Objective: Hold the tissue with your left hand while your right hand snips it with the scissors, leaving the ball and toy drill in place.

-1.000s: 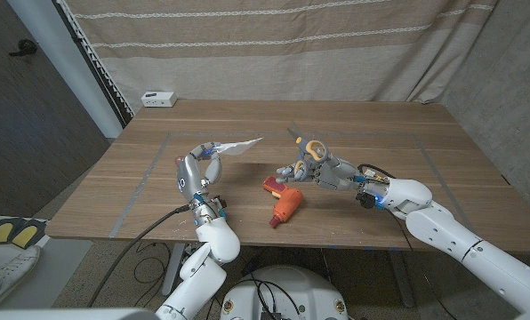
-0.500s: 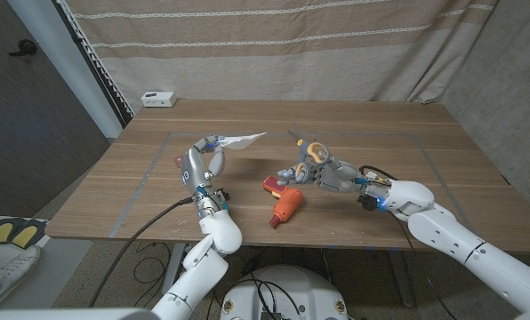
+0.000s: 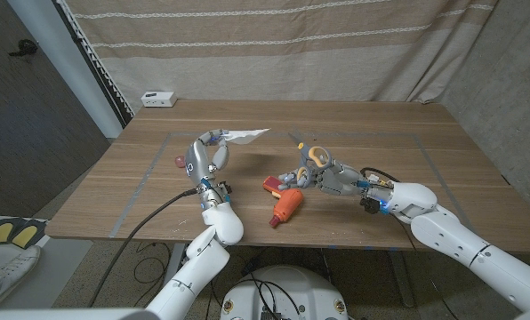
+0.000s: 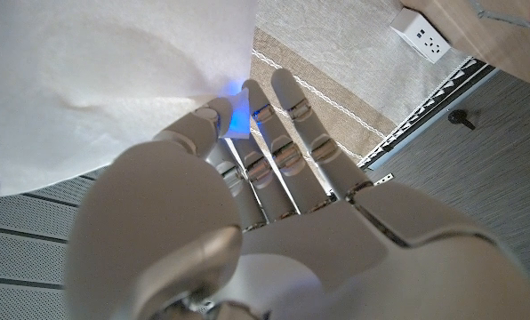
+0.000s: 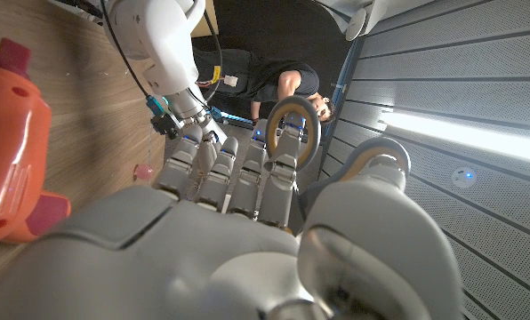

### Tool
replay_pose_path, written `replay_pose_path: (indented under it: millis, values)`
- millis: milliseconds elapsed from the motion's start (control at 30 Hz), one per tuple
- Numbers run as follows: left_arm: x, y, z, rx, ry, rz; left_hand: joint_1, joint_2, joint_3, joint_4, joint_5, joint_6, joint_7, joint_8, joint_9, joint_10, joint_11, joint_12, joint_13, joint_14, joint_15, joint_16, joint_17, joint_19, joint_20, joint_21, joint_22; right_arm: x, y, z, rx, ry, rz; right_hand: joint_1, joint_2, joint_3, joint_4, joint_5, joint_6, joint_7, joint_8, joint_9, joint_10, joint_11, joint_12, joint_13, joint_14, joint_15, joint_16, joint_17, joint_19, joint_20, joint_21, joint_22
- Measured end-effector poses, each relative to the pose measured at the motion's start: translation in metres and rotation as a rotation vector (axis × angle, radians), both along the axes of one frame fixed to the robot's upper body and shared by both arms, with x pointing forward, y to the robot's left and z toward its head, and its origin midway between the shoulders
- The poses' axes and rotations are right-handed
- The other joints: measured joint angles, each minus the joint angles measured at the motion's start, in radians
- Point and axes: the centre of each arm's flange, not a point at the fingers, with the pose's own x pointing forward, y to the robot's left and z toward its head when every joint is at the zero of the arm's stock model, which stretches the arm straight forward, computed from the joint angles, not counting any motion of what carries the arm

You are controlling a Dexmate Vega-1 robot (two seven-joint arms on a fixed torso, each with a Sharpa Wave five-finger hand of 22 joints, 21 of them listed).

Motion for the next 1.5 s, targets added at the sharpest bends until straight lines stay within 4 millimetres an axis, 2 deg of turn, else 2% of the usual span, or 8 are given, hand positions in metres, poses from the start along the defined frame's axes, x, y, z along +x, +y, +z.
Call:
replay_pose_path:
  millis: [467,767,1033,1433,1500]
  values:
    - [0.02,-0.015,0.009,0.01,-0.01,0.016,0.0,0.0,-0.004,-0.004,0.006,0.0,0.0,0.008,0.001,0.0,0.0,-0.004,0.0,-0.004,-0.004,0.0,0.0,0.0,0.0,0.001,0.0,-0.006,0.001,0.0,-0.036,-0.012,-0.002,0.0,0.0,0.0,0.0,0.0,-0.006,0.006,-0.004,0.0,-0.005,0.006,0.0,0.0,-0.002,0.009,0.0,-0.005,0.0,0.0,0.0,0.0]
    - [0.021,-0.029,0.018,0.061,-0.047,0.016,0.0,0.0,-0.004,-0.004,0.006,0.0,0.0,0.01,0.005,0.0,0.0,-0.008,0.0,-0.003,-0.004,0.008,0.0,0.0,0.0,0.004,0.0,-0.011,0.002,0.003,-0.047,-0.029,0.0,0.011,0.011,0.003,-0.011,0.0,0.006,0.016,-0.004,0.006,-0.003,0.007,0.0,0.0,0.0,0.011,0.0,-0.005,0.0,0.0,0.0,0.0]
    - [0.021,-0.033,0.024,0.075,-0.06,0.015,0.0,0.0,-0.004,-0.004,0.006,0.0,0.0,0.017,0.005,0.0,0.0,-0.008,0.0,-0.003,-0.004,0.008,0.0,0.0,0.0,0.008,0.0,-0.01,0.003,0.002,-0.026,-0.029,0.006,0.044,0.027,0.021,-0.029,0.0,0.027,0.02,0.005,0.015,0.002,0.013,0.0,0.0,0.0,0.011,0.0,-0.009,0.004,0.004,-0.008,0.0]
    - [0.02,-0.03,0.031,0.096,-0.071,0.018,0.0,0.0,0.0,-0.009,0.006,-0.002,-0.002,0.026,0.003,0.013,0.002,-0.015,0.005,-0.003,-0.004,0.008,0.0,-0.009,0.002,0.018,0.0,-0.004,0.007,-0.004,0.027,0.004,0.032,0.058,0.032,0.028,-0.035,0.004,0.027,0.02,0.005,0.024,0.002,0.013,-0.006,0.0,0.0,0.011,0.0,-0.014,0.007,0.0,-0.008,0.0]
    - [0.019,-0.028,0.033,0.096,-0.071,0.021,0.0,0.0,0.0,-0.009,0.005,-0.002,-0.002,0.026,-0.002,0.015,-0.001,-0.015,0.005,-0.003,-0.004,0.008,0.0,-0.009,0.002,0.019,0.0,-0.001,0.009,-0.005,0.041,0.012,0.038,0.062,0.028,0.028,-0.035,0.004,0.031,0.016,0.011,0.028,0.002,0.013,-0.006,0.0,0.0,0.011,0.0,-0.014,0.007,0.0,-0.008,0.0]
